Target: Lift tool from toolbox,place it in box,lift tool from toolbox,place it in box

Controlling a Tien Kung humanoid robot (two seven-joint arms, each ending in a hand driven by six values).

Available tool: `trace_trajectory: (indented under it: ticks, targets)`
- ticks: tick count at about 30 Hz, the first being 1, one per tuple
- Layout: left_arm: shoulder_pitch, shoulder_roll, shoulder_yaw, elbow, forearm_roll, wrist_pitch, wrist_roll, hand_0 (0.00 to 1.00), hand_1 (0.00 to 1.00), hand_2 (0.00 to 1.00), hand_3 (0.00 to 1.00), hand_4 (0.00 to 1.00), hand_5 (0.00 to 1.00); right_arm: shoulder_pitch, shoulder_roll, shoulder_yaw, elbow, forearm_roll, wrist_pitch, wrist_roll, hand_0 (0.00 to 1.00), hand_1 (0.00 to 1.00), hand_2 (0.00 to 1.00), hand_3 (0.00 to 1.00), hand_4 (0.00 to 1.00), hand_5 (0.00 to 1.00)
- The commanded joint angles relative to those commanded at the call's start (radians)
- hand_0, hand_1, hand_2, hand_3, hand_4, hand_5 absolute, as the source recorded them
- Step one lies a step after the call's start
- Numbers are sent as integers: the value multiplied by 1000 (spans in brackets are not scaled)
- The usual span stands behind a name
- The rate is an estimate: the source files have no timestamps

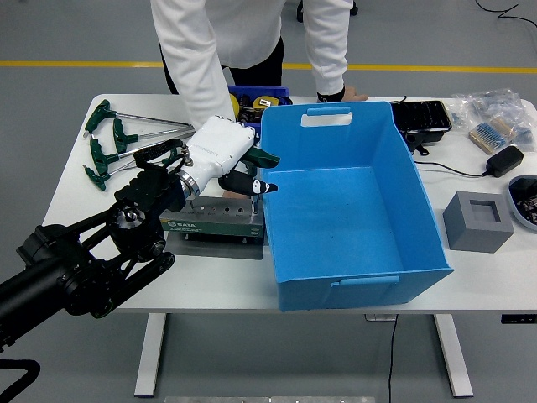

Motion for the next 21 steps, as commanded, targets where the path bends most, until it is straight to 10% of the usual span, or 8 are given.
trace_trajectory:
  ticks: [21]
  targets:
    - [-1, -1, 6, 24, 0, 4, 46, 264, 56, 98, 122, 998, 759, -3, -1, 19, 0, -28, -1, -4, 727, 689, 783, 764, 942, 874]
